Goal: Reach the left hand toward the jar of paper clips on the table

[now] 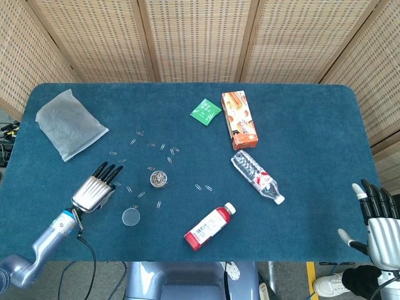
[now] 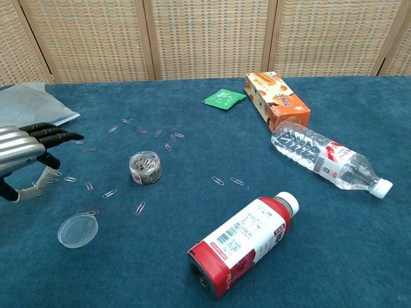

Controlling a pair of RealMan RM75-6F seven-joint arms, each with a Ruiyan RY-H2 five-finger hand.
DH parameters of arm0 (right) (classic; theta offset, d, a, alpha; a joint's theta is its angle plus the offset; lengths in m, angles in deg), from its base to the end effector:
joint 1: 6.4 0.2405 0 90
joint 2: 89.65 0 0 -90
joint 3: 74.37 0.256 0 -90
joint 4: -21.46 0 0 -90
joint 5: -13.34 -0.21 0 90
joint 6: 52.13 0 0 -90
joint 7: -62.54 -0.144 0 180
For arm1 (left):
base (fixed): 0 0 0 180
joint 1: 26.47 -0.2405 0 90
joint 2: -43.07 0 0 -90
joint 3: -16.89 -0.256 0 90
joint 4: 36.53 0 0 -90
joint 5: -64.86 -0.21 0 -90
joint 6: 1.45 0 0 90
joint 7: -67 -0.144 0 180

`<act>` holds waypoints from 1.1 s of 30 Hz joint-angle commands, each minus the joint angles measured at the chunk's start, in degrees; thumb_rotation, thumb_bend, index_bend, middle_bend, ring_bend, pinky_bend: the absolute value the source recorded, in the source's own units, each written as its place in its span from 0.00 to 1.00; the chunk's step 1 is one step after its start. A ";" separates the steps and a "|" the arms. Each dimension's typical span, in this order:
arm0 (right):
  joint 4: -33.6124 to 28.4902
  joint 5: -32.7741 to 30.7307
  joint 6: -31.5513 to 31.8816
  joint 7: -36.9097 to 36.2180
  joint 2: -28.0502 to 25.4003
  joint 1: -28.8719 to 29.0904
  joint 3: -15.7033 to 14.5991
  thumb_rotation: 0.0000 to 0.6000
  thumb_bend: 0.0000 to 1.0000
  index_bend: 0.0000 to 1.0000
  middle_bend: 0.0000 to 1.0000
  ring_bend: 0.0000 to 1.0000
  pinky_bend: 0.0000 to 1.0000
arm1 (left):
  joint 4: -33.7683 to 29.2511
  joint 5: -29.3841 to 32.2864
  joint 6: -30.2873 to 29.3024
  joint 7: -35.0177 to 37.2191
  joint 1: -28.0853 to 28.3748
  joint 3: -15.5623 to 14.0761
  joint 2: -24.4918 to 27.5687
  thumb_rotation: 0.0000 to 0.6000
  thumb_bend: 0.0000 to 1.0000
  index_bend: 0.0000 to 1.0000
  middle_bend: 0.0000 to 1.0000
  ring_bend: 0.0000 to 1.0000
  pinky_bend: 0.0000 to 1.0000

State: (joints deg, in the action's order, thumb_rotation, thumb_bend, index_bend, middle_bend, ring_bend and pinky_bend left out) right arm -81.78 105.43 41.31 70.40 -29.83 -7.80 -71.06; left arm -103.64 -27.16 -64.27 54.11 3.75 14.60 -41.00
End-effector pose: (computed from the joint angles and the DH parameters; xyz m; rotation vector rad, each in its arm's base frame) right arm -0.2743 -0.1480 0.1825 1.3306 -0.7951 0.9583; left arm -0.2727 0.2950 0.0183 -2.0479 -0.4930 -0.6689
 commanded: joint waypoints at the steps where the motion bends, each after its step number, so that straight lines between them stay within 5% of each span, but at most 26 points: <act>1: -0.06 0.16 0.16 0.15 0.00 -0.05 -0.01 1.00 0.00 0.00 0.00 0.00 0.00 | -6.97 0.66 -2.25 -0.09 1.63 3.60 3.02 1.00 0.39 0.74 0.00 0.00 0.00; 9: -0.07 -0.30 -0.44 0.61 0.18 0.20 0.07 1.00 0.00 0.00 0.00 0.00 0.00 | -15.84 8.47 3.80 -4.84 5.71 9.28 3.49 1.00 0.39 0.74 0.00 0.00 0.00; 16: 0.27 -2.55 -1.55 -0.27 -0.01 0.65 0.83 1.00 0.00 0.00 0.00 0.00 0.00 | -13.84 20.11 10.70 -17.40 11.58 13.22 -4.65 1.00 0.39 0.74 0.00 0.00 0.00; 23: 0.30 -3.62 -2.17 -0.65 -0.21 0.93 1.16 1.00 0.00 0.00 0.00 0.00 0.00 | -10.40 25.65 11.26 -23.34 14.28 13.45 -10.50 1.00 0.39 0.74 0.00 0.00 0.00; 33: 0.24 -3.59 -2.04 -0.76 -0.30 0.85 1.06 1.00 0.00 0.00 0.00 0.00 0.00 | -9.25 28.37 10.13 -25.70 15.85 13.75 -12.44 1.00 0.39 0.74 0.00 0.00 0.00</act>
State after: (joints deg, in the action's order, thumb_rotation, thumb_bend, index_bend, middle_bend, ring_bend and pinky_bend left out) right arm -81.55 101.87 39.28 69.66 -30.11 -6.94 -70.01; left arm -112.93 0.97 -53.82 28.85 19.43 28.38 -53.43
